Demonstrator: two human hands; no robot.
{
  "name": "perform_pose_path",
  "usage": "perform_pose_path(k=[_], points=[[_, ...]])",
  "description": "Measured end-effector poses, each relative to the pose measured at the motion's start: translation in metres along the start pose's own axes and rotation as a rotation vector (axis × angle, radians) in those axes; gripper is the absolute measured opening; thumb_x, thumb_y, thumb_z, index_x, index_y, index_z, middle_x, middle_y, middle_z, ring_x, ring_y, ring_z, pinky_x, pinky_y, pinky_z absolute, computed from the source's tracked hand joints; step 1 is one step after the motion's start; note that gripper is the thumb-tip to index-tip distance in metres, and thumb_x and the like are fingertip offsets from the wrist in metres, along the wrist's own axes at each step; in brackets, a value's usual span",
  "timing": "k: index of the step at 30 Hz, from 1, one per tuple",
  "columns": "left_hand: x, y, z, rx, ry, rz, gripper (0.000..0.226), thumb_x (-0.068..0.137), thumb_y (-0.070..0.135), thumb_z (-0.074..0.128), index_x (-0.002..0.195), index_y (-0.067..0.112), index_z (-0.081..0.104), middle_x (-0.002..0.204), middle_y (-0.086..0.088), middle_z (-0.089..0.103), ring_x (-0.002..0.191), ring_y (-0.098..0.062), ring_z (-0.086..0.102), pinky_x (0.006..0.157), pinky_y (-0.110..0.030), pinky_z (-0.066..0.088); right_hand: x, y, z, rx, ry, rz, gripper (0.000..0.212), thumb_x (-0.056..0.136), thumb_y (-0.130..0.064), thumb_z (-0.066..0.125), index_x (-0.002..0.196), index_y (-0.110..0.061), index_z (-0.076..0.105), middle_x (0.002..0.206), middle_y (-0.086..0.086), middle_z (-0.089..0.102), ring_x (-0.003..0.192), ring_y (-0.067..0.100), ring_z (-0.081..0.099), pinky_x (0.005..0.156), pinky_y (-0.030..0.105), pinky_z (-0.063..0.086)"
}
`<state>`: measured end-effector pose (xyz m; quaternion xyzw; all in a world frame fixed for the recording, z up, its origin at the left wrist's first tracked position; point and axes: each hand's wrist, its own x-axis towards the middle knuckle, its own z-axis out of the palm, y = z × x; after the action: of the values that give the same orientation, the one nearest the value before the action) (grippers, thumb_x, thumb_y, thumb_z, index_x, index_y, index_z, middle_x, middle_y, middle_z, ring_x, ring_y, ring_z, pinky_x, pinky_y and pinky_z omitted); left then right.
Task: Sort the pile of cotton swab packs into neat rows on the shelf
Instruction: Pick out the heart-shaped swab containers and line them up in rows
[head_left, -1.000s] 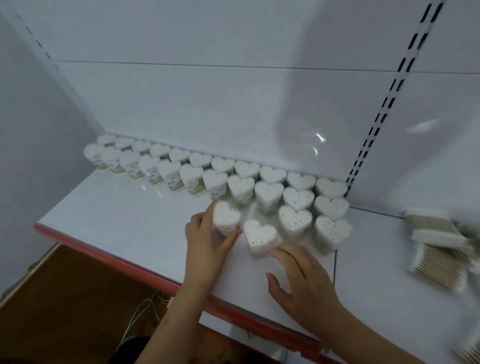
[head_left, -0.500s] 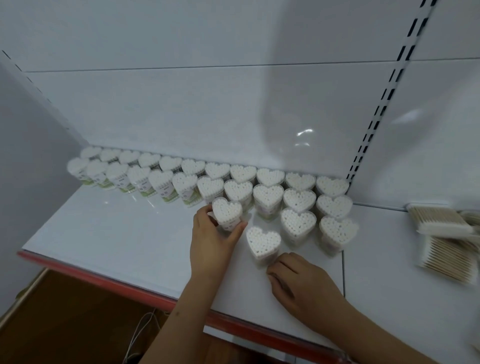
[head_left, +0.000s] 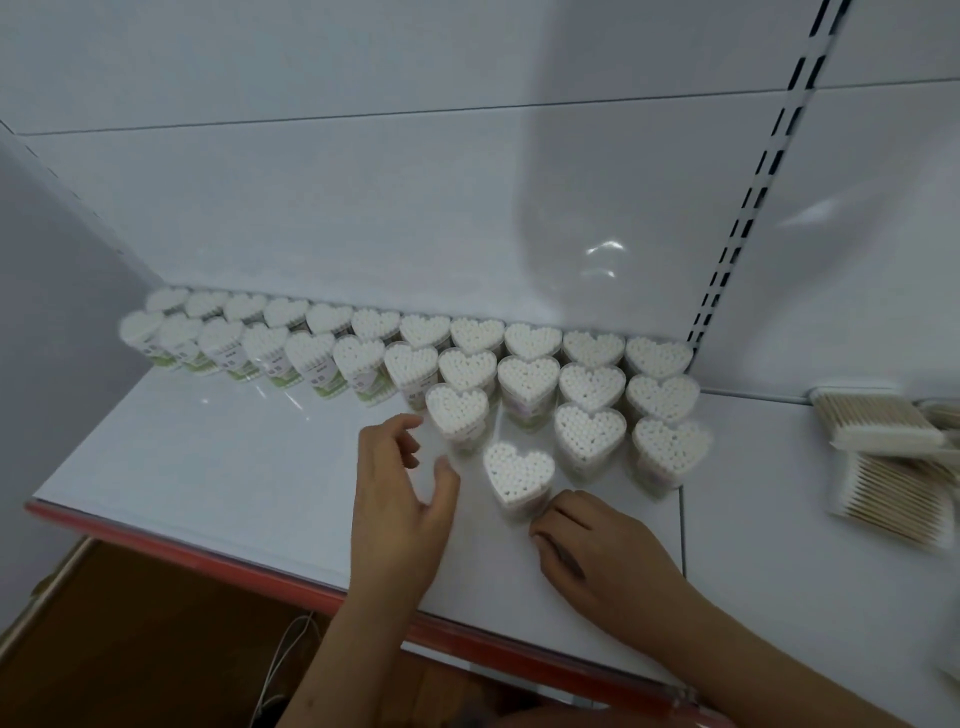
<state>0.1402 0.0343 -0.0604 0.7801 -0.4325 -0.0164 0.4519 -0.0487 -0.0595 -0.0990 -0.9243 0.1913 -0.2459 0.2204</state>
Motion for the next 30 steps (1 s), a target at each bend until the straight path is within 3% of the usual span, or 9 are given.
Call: perform_pose_path(k=[3,7,12,16,22,30], points=[[-0.010,0.016,-0.005,0.160,-0.164,0.249,0.045,0.090,0.044,0.061,0.132,0.030,0.051,0.121,0.014,0.043,0.098,0.002,0.051,0.071,-0.004,0.042,0.001,0.003,0.003,-0.035,0.033,0.001,0.016,0.094,-0.021,0.052,0.089,-0.015,0.066,0.086,-0.003,0.057,0.074,0.013,0.053,0.064,0.029,0.048],[-0.010,0.013,0.006,0.222,-0.315,0.413,0.051,0.092,0.042,0.062,0.139,0.022,0.054,0.133,0.002,0.048,0.101,-0.010,0.057,0.071,-0.024,0.056,0.002,0.006,0.005,-0.044,0.077,0.047,0.015,0.091,-0.019,0.052,0.090,-0.014,0.067,0.084,-0.002,0.057,0.074,0.013,0.052,0.065,0.029,0.046],[-0.001,0.015,0.012,0.295,-0.228,0.509,0.047,0.092,0.030,0.066,0.133,0.010,0.058,0.125,-0.006,0.055,0.112,-0.020,0.056,0.093,-0.032,0.050,0.002,0.007,0.004,-0.043,0.069,0.043,0.016,0.091,-0.020,0.051,0.089,-0.015,0.066,0.085,-0.002,0.057,0.075,0.014,0.052,0.066,0.030,0.047],[0.003,0.021,0.019,0.304,-0.157,0.532,0.046,0.092,0.027,0.070,0.132,0.008,0.059,0.125,-0.005,0.058,0.113,-0.020,0.054,0.103,-0.027,0.042,0.001,0.006,0.004,-0.046,0.077,0.036,0.016,0.090,-0.019,0.053,0.090,-0.014,0.067,0.087,-0.002,0.059,0.076,0.013,0.053,0.068,0.028,0.047],[0.007,0.004,0.030,0.455,-0.023,0.580,0.041,0.094,0.041,0.066,0.127,0.015,0.068,0.126,-0.008,0.062,0.111,-0.028,0.051,0.093,-0.039,0.047,0.001,0.004,0.004,-0.057,0.073,0.013,0.013,0.092,-0.017,0.053,0.089,-0.014,0.066,0.086,-0.003,0.057,0.074,0.014,0.051,0.067,0.030,0.047],[0.014,0.003,0.039,0.511,0.059,0.591,0.041,0.088,0.043,0.073,0.119,0.017,0.070,0.128,-0.003,0.064,0.117,-0.029,0.049,0.090,-0.041,0.038,0.001,0.004,0.006,-0.071,0.069,0.007,0.014,0.094,-0.016,0.051,0.088,-0.014,0.064,0.084,-0.002,0.055,0.074,0.016,0.050,0.067,0.031,0.045]])
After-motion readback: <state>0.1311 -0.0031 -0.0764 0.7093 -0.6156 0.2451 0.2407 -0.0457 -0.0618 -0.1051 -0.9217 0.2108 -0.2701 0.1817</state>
